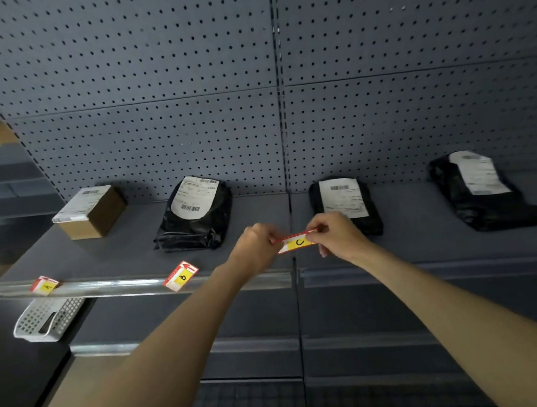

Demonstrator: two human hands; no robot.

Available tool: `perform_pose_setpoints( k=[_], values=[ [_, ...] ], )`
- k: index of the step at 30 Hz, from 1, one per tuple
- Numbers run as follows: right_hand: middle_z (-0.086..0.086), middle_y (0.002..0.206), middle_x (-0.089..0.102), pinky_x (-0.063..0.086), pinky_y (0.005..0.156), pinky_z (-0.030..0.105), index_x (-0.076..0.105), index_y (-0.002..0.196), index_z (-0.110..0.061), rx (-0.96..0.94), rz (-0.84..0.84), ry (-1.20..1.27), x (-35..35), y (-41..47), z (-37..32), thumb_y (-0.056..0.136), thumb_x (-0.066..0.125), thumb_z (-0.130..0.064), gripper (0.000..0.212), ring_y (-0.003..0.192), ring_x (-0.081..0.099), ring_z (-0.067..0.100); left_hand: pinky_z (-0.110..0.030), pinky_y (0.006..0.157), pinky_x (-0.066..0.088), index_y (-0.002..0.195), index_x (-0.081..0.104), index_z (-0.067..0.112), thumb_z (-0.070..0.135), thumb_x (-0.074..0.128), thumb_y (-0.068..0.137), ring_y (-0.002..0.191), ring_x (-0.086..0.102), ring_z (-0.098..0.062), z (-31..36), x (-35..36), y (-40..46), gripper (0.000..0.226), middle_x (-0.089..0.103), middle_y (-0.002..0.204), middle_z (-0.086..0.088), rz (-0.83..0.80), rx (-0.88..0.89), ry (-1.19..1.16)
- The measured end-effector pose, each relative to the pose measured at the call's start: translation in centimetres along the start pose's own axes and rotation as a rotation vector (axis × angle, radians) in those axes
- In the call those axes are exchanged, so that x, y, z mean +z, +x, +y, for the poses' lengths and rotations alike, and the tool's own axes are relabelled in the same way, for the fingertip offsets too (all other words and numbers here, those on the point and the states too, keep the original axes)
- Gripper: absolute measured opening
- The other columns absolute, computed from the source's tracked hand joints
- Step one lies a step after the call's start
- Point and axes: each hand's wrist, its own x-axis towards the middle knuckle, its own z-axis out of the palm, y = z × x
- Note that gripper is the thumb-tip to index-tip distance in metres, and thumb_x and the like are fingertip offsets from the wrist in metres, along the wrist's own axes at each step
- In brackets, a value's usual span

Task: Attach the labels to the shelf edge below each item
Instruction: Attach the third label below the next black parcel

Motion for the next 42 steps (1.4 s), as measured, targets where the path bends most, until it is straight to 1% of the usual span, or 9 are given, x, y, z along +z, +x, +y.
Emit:
perform_pose_setpoints(
  k=[2, 7, 12, 17, 21, 26, 30, 32, 42],
  values=[
    [0.010, 0.061, 0.062, 0.052, 0.051, 0.028, 0.068, 0.090, 0.000, 0.025, 0.062, 0.005, -2.1, -1.9, 0.9, 0.087, 0.064, 0.000, 0.005, 0.044, 0.057, 0.013, -0.034, 0.077, 0.054, 0.096, 0.073, 0.013, 0.011, 0.059, 0.084, 0.087, 0.065, -0.024, 2.3, 1.5, -0.3, 0.019, 0.070, 0.087, -0.005, -0.007, 0.042, -0.014],
    [0.002, 0.058, 0.062, 0.052, 0.052, 0.020, 0.070, 0.089, -0.006, 0.029, 0.187, -0.117, -6.8, -6.7, 3.4, 0.089, 0.063, -0.003, 0.007, 0.048, 0.060, 0.013, -0.038, 0.080, 0.055, 0.107, 0.069, 0.011, 0.011, 0.055, 0.089, 0.091, 0.064, -0.026, 6.7, 6.1, -1.6, 0.023, 0.071, 0.100, -0.010, -0.056, 0.117, 0.006],
    [-0.002, 0.058, 0.061, 0.049, 0.052, 0.017, 0.070, 0.088, -0.008, 0.040, 0.235, -0.164, -9.2, -8.6, 5.9, 0.090, 0.062, -0.005, 0.009, 0.047, 0.058, 0.011, -0.042, 0.080, 0.054, 0.105, 0.067, 0.009, 0.010, 0.046, 0.088, 0.097, 0.064, -0.037, 7.9, 9.0, -2.8, 0.026, 0.068, 0.107, -0.017, -0.102, 0.114, 0.159],
    [-0.002, 0.059, 0.061, 0.054, 0.058, 0.029, 0.070, 0.090, -0.006, 0.008, 0.232, -0.163, -9.8, -9.1, 7.1, 0.090, 0.061, -0.005, 0.009, 0.050, 0.059, 0.013, -0.041, 0.077, 0.049, 0.100, 0.064, 0.003, 0.015, 0.045, 0.092, 0.098, 0.062, -0.040, 8.1, 11.1, -3.7, 0.024, 0.064, 0.109, -0.021, -0.061, 0.053, 0.301],
    [-0.001, 0.061, 0.060, 0.055, 0.061, 0.036, 0.070, 0.091, -0.007, -0.002, 0.205, -0.180, -9.5, -9.4, 7.7, 0.091, 0.059, -0.005, 0.011, 0.051, 0.059, 0.014, -0.041, 0.086, 0.047, 0.113, 0.064, 0.005, 0.014, 0.044, 0.094, 0.111, 0.056, -0.034, 8.5, 12.0, -4.2, 0.029, 0.058, 0.124, -0.013, 0.003, 0.075, 0.375],
    [0.001, 0.069, 0.061, 0.054, 0.057, 0.035, 0.069, 0.092, -0.006, -0.017, 0.209, -0.161, -8.8, -9.2, 8.0, 0.092, 0.059, -0.006, 0.010, 0.051, 0.059, 0.014, -0.041, 0.092, 0.048, 0.124, 0.059, 0.008, 0.010, 0.044, 0.092, 0.114, 0.052, -0.029, 7.6, 13.0, -4.9, 0.035, 0.052, 0.128, -0.008, -0.006, 0.132, 0.411],
    [0.004, 0.077, 0.064, 0.050, 0.051, 0.024, 0.070, 0.092, -0.006, -0.041, 0.199, -0.177, -8.2, -8.8, 7.9, 0.092, 0.059, -0.007, 0.011, 0.051, 0.057, 0.011, -0.040, 0.101, 0.041, 0.136, 0.048, 0.014, 0.012, 0.043, 0.092, 0.118, 0.047, -0.027, 7.4, 13.3, -5.5, 0.044, 0.049, 0.136, -0.005, 0.000, 0.177, 0.481],
    [0.007, 0.080, 0.066, 0.051, 0.055, 0.029, 0.070, 0.091, -0.006, -0.055, 0.198, -0.185, -7.9, -8.7, 7.9, 0.092, 0.058, -0.006, 0.011, 0.053, 0.057, 0.010, -0.040, 0.102, 0.039, 0.140, 0.043, 0.016, 0.013, 0.043, 0.092, 0.120, 0.045, -0.026, 7.2, 13.4, -5.8, 0.048, 0.047, 0.138, -0.004, -0.001, 0.178, 0.502],
    [0.001, 0.071, 0.060, 0.045, 0.061, 0.027, 0.070, 0.089, -0.004, -0.101, 0.211, -0.196, -7.7, -8.3, 7.8, 0.090, 0.059, -0.003, 0.011, 0.057, 0.052, 0.004, -0.039, 0.097, 0.042, 0.132, 0.048, 0.016, 0.010, 0.047, 0.088, 0.115, 0.046, -0.025, 6.9, 13.5, -6.3, 0.045, 0.047, 0.131, -0.005, 0.027, 0.185, 0.497]
  ],
)
